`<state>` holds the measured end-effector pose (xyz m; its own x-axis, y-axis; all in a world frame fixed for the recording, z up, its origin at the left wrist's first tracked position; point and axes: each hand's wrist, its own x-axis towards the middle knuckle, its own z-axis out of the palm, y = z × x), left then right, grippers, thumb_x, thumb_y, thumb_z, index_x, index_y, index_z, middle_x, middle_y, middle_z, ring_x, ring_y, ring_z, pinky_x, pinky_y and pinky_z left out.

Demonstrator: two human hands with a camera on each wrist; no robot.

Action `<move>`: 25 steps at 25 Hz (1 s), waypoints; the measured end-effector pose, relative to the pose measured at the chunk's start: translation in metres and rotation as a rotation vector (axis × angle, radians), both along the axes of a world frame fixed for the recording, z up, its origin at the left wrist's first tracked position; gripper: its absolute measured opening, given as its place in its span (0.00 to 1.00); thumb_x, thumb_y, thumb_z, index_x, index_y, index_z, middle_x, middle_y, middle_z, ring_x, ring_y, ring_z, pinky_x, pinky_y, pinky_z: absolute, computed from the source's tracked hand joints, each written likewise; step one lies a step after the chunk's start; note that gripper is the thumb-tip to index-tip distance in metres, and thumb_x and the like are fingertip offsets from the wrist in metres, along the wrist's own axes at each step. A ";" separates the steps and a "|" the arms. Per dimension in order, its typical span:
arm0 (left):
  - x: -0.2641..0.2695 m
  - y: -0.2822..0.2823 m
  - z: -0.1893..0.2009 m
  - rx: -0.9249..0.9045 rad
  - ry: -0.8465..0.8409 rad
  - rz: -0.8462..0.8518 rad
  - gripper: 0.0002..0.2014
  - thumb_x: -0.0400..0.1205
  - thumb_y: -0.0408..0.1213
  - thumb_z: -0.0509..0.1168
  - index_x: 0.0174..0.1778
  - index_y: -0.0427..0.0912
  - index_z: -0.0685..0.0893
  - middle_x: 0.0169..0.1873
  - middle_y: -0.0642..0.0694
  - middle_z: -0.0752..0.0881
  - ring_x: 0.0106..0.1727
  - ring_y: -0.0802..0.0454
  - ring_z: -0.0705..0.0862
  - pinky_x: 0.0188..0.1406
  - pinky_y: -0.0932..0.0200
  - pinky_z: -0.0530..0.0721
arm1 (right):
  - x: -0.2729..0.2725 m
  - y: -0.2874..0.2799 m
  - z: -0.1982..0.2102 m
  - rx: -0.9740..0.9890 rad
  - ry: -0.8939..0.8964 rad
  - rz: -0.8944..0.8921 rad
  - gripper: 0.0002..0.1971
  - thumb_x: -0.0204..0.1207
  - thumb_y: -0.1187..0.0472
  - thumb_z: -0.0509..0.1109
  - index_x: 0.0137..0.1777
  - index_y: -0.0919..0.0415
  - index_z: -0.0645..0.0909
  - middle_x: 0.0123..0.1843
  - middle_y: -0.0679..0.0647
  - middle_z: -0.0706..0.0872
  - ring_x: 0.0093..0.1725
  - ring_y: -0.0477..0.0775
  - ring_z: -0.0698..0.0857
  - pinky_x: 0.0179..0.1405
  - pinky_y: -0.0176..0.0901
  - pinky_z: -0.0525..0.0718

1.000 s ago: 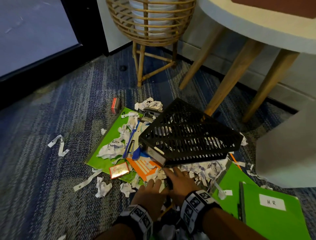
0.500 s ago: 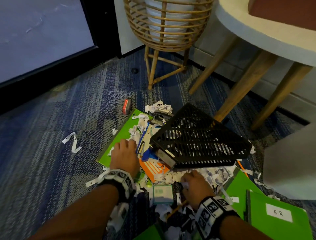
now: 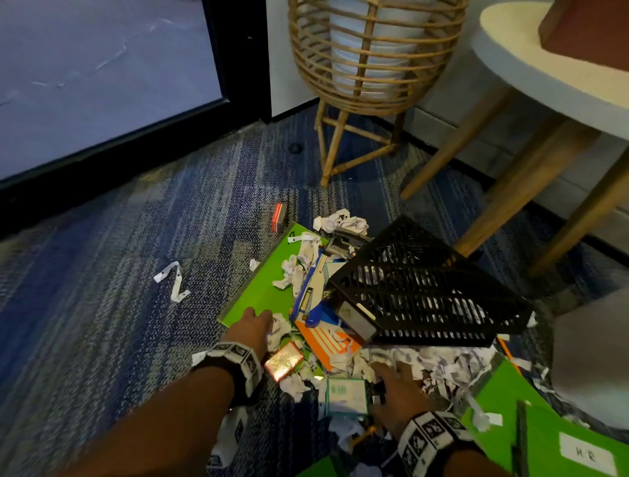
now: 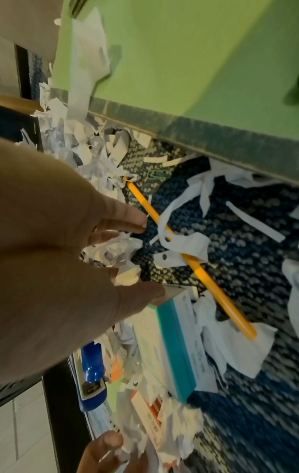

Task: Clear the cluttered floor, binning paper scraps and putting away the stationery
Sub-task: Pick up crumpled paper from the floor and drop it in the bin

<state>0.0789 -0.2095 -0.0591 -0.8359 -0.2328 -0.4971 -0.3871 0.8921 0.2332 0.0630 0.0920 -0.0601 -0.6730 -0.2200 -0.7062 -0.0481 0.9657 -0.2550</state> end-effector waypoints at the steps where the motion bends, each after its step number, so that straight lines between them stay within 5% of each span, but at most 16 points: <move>1: 0.002 0.001 0.000 -0.003 0.021 0.021 0.11 0.76 0.34 0.65 0.49 0.49 0.70 0.47 0.46 0.67 0.43 0.39 0.82 0.36 0.54 0.73 | 0.002 -0.002 0.001 0.019 0.014 -0.005 0.32 0.77 0.50 0.71 0.78 0.47 0.62 0.79 0.57 0.55 0.73 0.61 0.73 0.69 0.47 0.75; 4: 0.001 -0.001 0.006 0.015 0.080 0.082 0.09 0.78 0.35 0.63 0.49 0.48 0.69 0.47 0.46 0.67 0.46 0.37 0.81 0.39 0.48 0.79 | 0.006 -0.004 0.008 0.055 0.035 -0.009 0.12 0.81 0.49 0.65 0.59 0.54 0.75 0.63 0.54 0.74 0.60 0.57 0.80 0.60 0.46 0.80; 7: -0.002 -0.003 0.015 -0.007 0.104 0.058 0.16 0.75 0.44 0.67 0.46 0.51 0.64 0.46 0.47 0.69 0.53 0.39 0.78 0.49 0.46 0.81 | 0.009 0.000 0.013 0.041 0.103 -0.057 0.10 0.82 0.47 0.62 0.46 0.52 0.72 0.50 0.51 0.76 0.51 0.54 0.79 0.53 0.46 0.80; 10: -0.005 0.001 0.025 -0.012 0.174 0.056 0.20 0.71 0.50 0.71 0.46 0.52 0.64 0.46 0.48 0.70 0.52 0.43 0.76 0.53 0.48 0.80 | 0.006 0.000 0.014 0.080 0.263 -0.099 0.13 0.79 0.43 0.63 0.54 0.51 0.69 0.58 0.51 0.74 0.57 0.54 0.79 0.56 0.47 0.81; 12: -0.007 0.005 0.031 0.002 0.182 0.052 0.23 0.71 0.55 0.72 0.46 0.53 0.64 0.47 0.49 0.70 0.48 0.44 0.76 0.51 0.48 0.81 | 0.001 -0.001 0.009 0.064 0.378 -0.212 0.27 0.74 0.41 0.70 0.66 0.51 0.63 0.69 0.55 0.65 0.64 0.57 0.78 0.58 0.48 0.82; 15: -0.009 0.006 0.038 0.008 0.222 0.030 0.16 0.78 0.47 0.69 0.51 0.47 0.68 0.52 0.45 0.73 0.40 0.45 0.74 0.41 0.52 0.77 | -0.004 -0.005 -0.007 -0.125 0.288 -0.329 0.38 0.71 0.47 0.75 0.77 0.47 0.58 0.78 0.57 0.59 0.70 0.61 0.75 0.65 0.52 0.80; 17: -0.008 0.006 0.043 -0.007 0.261 0.033 0.12 0.80 0.36 0.66 0.54 0.43 0.71 0.55 0.41 0.73 0.38 0.42 0.75 0.37 0.53 0.73 | -0.001 -0.008 -0.012 -0.140 0.221 -0.235 0.27 0.76 0.50 0.71 0.73 0.46 0.64 0.75 0.57 0.62 0.63 0.59 0.79 0.60 0.49 0.81; 20: -0.007 0.005 0.054 0.018 0.313 0.072 0.10 0.79 0.28 0.64 0.54 0.41 0.73 0.53 0.42 0.68 0.31 0.44 0.72 0.33 0.52 0.73 | 0.000 -0.009 -0.002 -0.062 0.233 -0.164 0.04 0.84 0.52 0.60 0.52 0.50 0.69 0.68 0.57 0.69 0.42 0.51 0.76 0.47 0.43 0.76; 25: -0.025 0.016 0.094 0.068 0.272 -0.046 0.10 0.77 0.37 0.67 0.54 0.49 0.79 0.54 0.48 0.72 0.48 0.46 0.82 0.44 0.56 0.80 | -0.012 0.015 0.044 -0.038 0.230 -0.213 0.07 0.84 0.55 0.56 0.46 0.52 0.73 0.53 0.55 0.79 0.49 0.56 0.80 0.50 0.44 0.79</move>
<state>0.0543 -0.1937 0.0346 -0.9496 -0.1652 -0.2663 -0.2614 0.8862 0.3826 0.0508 0.1070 -0.0160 -0.8480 -0.0807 -0.5238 0.0931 0.9503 -0.2971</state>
